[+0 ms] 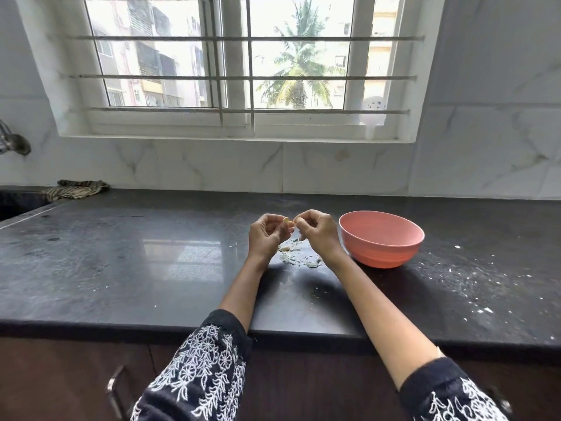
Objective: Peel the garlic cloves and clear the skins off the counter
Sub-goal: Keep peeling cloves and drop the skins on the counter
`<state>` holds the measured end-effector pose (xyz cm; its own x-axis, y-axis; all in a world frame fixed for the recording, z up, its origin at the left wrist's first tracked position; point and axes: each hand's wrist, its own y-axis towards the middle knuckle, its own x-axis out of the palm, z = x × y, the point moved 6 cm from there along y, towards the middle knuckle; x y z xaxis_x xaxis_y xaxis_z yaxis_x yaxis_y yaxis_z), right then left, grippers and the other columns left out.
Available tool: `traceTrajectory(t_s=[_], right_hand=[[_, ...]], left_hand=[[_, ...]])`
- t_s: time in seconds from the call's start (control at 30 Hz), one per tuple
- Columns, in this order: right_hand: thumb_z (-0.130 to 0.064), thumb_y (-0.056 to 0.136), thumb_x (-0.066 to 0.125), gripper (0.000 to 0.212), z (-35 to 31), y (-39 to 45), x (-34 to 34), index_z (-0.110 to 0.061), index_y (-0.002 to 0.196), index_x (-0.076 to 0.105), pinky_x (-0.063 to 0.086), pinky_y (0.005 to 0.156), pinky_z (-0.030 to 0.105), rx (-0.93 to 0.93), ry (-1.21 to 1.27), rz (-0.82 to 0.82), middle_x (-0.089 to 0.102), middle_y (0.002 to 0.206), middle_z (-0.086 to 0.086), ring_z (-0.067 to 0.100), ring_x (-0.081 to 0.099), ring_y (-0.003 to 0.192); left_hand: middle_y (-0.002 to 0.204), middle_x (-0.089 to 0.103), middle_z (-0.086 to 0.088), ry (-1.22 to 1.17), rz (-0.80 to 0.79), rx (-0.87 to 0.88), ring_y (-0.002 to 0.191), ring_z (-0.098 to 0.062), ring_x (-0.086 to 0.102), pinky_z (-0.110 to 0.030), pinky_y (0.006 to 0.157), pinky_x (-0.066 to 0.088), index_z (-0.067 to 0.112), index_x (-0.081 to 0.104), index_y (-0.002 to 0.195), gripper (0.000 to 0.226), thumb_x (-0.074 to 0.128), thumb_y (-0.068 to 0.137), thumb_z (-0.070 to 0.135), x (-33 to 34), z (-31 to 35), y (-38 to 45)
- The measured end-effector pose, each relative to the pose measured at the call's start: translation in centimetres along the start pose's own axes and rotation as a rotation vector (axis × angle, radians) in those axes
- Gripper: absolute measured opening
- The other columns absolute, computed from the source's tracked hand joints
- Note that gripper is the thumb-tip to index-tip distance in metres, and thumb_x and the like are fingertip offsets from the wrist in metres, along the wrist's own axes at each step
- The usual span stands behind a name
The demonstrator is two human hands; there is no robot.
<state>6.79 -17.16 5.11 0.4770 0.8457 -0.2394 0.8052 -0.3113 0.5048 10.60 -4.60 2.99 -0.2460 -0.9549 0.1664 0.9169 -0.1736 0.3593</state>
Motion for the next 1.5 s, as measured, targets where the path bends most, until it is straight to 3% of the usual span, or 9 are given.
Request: traceTrajectory(t_s=[0.13,0.33,0.57,0.73,0.87,1.1,1.33,1.43,1.5], right_hand=[[-0.003,0.085,0.058,0.012,0.1,0.1,0.3,-0.009,0.078,0.066,0.043,0.048,0.018,-0.016,0.009,-0.028,0.061,0.062,-0.003,0.003,0.052,0.046],[-0.01,0.083,0.068,0.005,-0.1,-0.1,0.6,-0.005,0.081,0.069,0.042,0.044,0.015,-0.058,0.004,-0.077,0.062,0.062,-0.003,0.0,0.052,0.044],[-0.01,0.083,0.068,0.005,0.0,0.1,0.7,-0.007,0.08,0.07,0.046,0.05,0.025,-0.071,0.036,-0.097,0.065,0.064,-0.002,0.013,0.054,0.05],[-0.007,0.084,0.066,0.007,-0.1,0.0,0.8,-0.002,0.085,0.071,0.049,0.053,0.023,-0.083,0.02,-0.095,0.07,0.074,0.013,0.013,0.058,0.056],[-0.01,0.083,0.067,0.008,-0.5,-0.2,0.4,-0.004,0.081,0.072,0.046,0.053,0.02,-0.13,-0.11,-0.05,0.066,0.065,0.002,-0.001,0.053,0.047],[-0.012,0.083,0.067,0.008,-0.5,-0.2,0.3,-0.006,0.079,0.071,0.042,0.054,0.02,-0.131,-0.171,-0.043,0.055,0.055,-0.015,-0.004,0.051,0.048],[-0.015,0.082,0.069,0.01,-0.5,-0.3,0.0,-0.006,0.078,0.069,0.047,0.058,0.03,-0.099,-0.144,-0.022,0.064,0.063,0.001,0.008,0.053,0.054],[-0.007,0.08,0.068,0.003,-0.9,-0.5,-0.1,-0.009,0.082,0.068,0.046,0.06,0.018,-0.125,-0.135,-0.004,0.064,0.072,-0.003,0.006,0.055,0.061],[0.002,0.078,0.061,0.017,-1.0,-0.4,-0.3,-0.011,0.087,0.067,0.044,0.062,0.011,-0.122,-0.125,0.035,0.065,0.081,-0.003,0.005,0.055,0.066]], left_hand=[[0.063,0.071,0.004,-0.047,-0.018,-0.017,0.062,-0.006,0.067,-0.022,0.066,0.056,0.012,0.06,0.086,0.007,0.063,0.086,0.005,-0.2,-0.4,0.2],[0.06,0.069,0.005,-0.012,-0.029,0.001,0.059,-0.005,0.065,-0.02,0.065,0.056,0.009,0.063,0.079,0.01,0.069,0.079,0.001,-0.3,-0.2,0.1],[0.059,0.069,0.004,-0.056,-0.001,-0.034,0.058,-0.006,0.066,-0.019,0.061,0.056,0.006,0.063,0.078,0.009,0.068,0.08,-0.002,-0.2,-0.3,0.0],[0.06,0.069,0.003,-0.051,0.018,-0.032,0.059,-0.008,0.067,-0.023,0.065,0.058,0.005,0.063,0.076,0.012,0.067,0.08,-0.006,-0.5,-0.3,0.1],[0.058,0.068,0.004,-0.021,0.026,-0.007,0.057,-0.007,0.066,-0.023,0.065,0.058,0.005,0.062,0.073,0.015,0.068,0.077,-0.007,-0.4,-0.2,0.1],[0.056,0.067,0.004,-0.028,0.017,-0.008,0.056,-0.006,0.065,-0.023,0.065,0.058,0.005,0.061,0.072,0.016,0.067,0.078,-0.008,-0.2,-0.2,0.0],[0.063,0.071,0.0,-0.153,-0.005,-0.077,0.062,-0.011,0.069,-0.025,0.066,0.058,0.004,0.061,0.082,0.008,0.062,0.084,-0.003,-0.1,-0.4,0.0],[0.065,0.071,-0.001,-0.193,0.006,-0.096,0.063,-0.011,0.069,-0.023,0.064,0.058,0.004,0.061,0.084,0.008,0.062,0.084,-0.004,-0.2,-0.5,-0.1],[0.064,0.071,-0.001,-0.144,0.003,-0.084,0.062,-0.011,0.068,-0.023,0.064,0.058,0.005,0.063,0.082,0.009,0.066,0.081,-0.002,-0.4,-0.5,-0.1]])
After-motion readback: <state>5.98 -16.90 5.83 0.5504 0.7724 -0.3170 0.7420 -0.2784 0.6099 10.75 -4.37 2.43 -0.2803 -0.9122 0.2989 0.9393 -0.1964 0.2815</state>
